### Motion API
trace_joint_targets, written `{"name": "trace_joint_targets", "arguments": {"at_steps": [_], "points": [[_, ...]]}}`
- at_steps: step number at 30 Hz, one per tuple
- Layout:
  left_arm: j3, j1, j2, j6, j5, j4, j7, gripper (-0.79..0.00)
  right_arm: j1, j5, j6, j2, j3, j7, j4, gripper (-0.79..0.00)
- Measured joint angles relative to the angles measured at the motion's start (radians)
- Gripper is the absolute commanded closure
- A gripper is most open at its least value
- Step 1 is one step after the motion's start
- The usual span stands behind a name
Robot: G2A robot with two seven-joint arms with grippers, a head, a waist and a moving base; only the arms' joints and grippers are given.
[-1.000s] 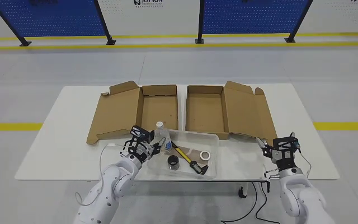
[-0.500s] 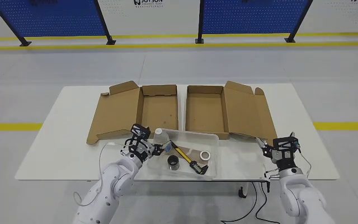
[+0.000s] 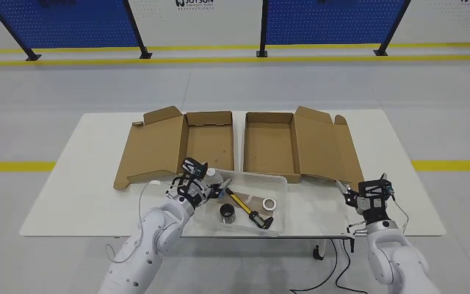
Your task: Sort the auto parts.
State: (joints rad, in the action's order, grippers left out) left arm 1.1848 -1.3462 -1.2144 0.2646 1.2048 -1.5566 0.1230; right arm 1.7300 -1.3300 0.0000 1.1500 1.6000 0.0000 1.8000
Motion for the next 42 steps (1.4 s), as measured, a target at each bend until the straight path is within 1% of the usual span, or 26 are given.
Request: {"name": "trace_joint_targets", "arguments": {"at_steps": [2,4,9,11,13,14,19,25,33,42], "points": [[-0.005,0.0,-0.001,-0.001,0.004,0.002,-0.002,-0.489,0.0,0.0,0.0,0.0,0.0,0.0,0.0,-0.785],[-0.006,-0.001,-0.001,0.0,0.007,0.005,-0.005,-0.385,0.0,0.0,0.0,0.0,0.0,0.0,0.0,-0.785],[-0.002,-0.006,-0.001,0.003,0.011,0.008,-0.012,-0.249,0.0,0.0,0.0,0.0,0.0,0.0,0.0,-0.785],[0.001,-0.008,0.0,0.003,0.011,0.007,-0.015,-0.225,0.0,0.0,0.0,0.0,0.0,0.0,0.0,-0.785],[0.002,-0.01,0.0,0.002,0.012,0.006,-0.015,-0.126,0.0,0.0,0.0,0.0,0.0,0.0,0.0,-0.785],[0.002,-0.01,0.0,0.001,0.013,0.006,-0.014,-0.006,0.0,0.0,0.0,0.0,0.0,0.0,0.0,-0.785],[0.007,-0.013,0.0,-0.002,0.014,0.001,-0.017,0.0,0.0,0.0,0.0,0.0,0.0,0.0,0.0,-0.785],[0.018,-0.026,0.002,-0.003,0.021,-0.029,-0.029,0.0,0.0,0.0,0.0,0.0,0.0,0.0,0.0,-0.785],[0.063,-0.066,0.011,0.036,0.0,-0.087,-0.026,0.0,0.0,0.0,0.0,0.0,0.0,0.0,0.0,-0.785],[0.075,-0.088,0.014,0.038,0.009,-0.1,-0.04,0.0,0.0,0.0,0.0,0.0,0.0,0.0,0.0,-0.785]]}}
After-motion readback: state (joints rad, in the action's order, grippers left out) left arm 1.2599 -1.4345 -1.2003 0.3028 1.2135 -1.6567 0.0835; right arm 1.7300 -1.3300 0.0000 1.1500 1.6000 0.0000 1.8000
